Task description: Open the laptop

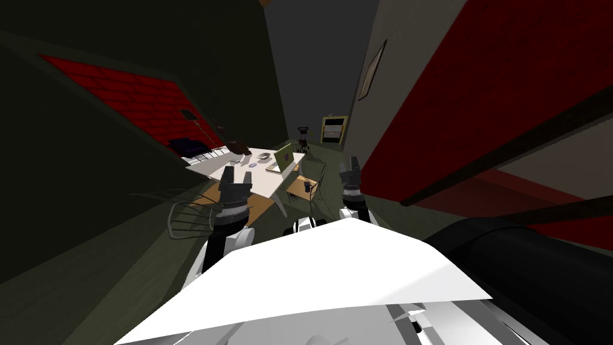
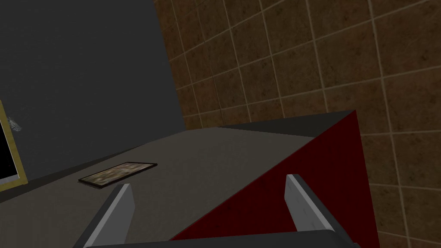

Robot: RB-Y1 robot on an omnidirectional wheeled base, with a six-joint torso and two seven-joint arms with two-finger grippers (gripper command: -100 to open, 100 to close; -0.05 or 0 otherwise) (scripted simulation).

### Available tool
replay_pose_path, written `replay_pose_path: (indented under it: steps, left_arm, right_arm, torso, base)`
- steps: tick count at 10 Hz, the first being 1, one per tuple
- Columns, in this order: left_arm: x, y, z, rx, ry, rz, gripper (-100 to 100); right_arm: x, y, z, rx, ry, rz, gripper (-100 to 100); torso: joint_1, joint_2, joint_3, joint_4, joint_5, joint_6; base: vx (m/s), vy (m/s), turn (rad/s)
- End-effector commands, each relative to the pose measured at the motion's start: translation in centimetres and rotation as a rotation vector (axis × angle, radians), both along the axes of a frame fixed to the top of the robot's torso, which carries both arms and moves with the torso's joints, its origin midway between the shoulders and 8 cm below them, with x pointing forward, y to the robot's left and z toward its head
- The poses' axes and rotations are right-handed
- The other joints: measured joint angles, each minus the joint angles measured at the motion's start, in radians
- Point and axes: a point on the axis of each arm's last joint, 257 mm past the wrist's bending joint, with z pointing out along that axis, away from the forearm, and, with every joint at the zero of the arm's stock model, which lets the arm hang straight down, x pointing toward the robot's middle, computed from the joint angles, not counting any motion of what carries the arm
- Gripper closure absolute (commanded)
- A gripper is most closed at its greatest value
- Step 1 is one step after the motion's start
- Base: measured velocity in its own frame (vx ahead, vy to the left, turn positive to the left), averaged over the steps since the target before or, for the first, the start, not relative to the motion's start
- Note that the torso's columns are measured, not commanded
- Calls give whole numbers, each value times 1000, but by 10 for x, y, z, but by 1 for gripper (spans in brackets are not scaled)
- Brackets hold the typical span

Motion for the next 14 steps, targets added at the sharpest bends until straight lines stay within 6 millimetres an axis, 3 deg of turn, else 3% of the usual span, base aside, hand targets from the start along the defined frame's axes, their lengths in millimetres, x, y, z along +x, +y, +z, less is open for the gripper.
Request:
replay_pose_path:
  steps: [1, 7, 14]
  left_arm:
    - [13, 0, -17, 27, 56, -32, -100]
    - [50, 8, -60, 107, 201, -82, -100]
    - [89, 42, -105, 222, 366, -78, -100]
  right_arm:
    - [0, 0, 0, 0, 0, 0, 0]
    - [0, 0, 0, 0, 0, 0, 0]
    - [0, 0, 0, 0, 0, 0, 0]
  torso:
    - [0, 0, 0, 0, 0, 0]
    - [0, 1, 0, 0, 0, 0]
    - [0, 2, 1, 0, 0, -1]
  base:
    - [55, -1, -133]
    - [51, 4, -136]
    - [53, 10, -127]
